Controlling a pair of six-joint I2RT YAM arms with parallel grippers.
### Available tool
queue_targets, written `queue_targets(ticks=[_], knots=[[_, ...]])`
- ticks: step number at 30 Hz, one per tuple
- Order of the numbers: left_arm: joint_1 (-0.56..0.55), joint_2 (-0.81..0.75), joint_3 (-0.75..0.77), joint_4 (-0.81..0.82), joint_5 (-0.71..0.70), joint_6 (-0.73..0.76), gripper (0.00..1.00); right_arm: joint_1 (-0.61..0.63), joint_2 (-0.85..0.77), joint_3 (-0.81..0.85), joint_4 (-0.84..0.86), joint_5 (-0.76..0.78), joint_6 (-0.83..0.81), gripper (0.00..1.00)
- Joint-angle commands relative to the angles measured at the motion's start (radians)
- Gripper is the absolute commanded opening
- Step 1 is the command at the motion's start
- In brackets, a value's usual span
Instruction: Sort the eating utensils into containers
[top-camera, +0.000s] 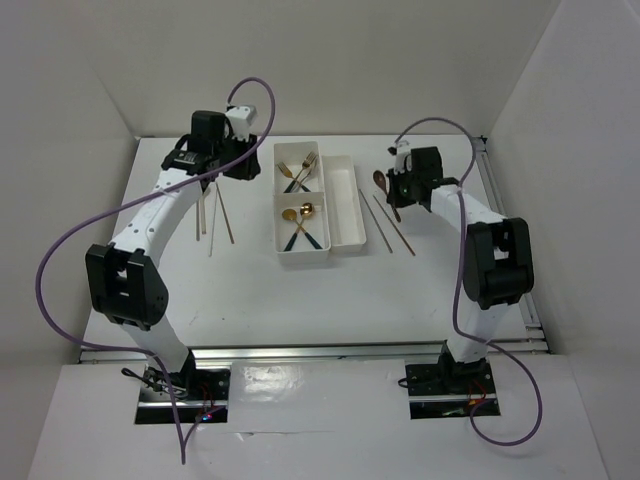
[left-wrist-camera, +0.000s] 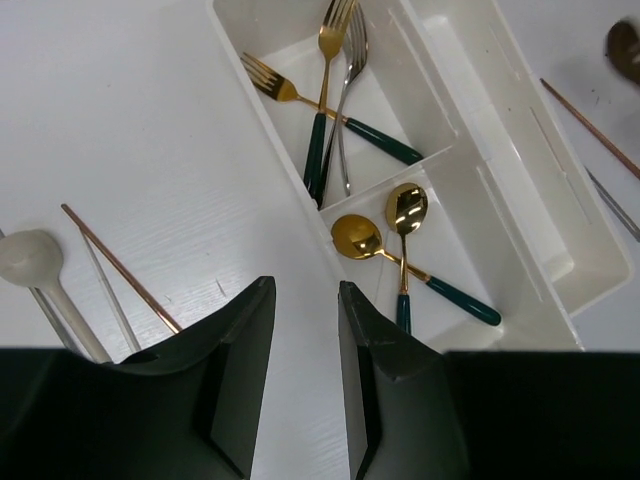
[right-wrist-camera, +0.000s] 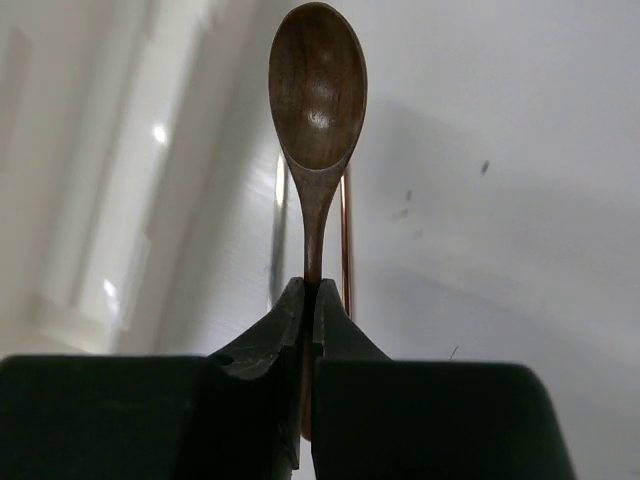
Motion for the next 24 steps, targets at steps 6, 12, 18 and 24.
queue_targets(ticks=[6, 12, 18, 24], knots=[[0.012, -0.07, -0.067, 0.055, -0.247, -0.075, 0.79, 0.064, -0.121, 0.303, -0.009, -0.212, 0.273, 0.0], [0.13, -0.119, -0.11, 0.032, -0.135, -0.122, 1.0, 0.255, -0.061, 0.315, 0.04, -0.283, 0.325, 0.0], [0.243, -0.129, -0.12, -0.03, -0.074, -0.144, 1.0, 0.345, 0.009, 0.304, 0.08, -0.294, 0.325, 0.0], [0.297, -0.129, -0.12, -0.06, -0.065, -0.133, 1.0, 0.365, 0.043, 0.28, 0.08, -0.306, 0.302, 0.0]])
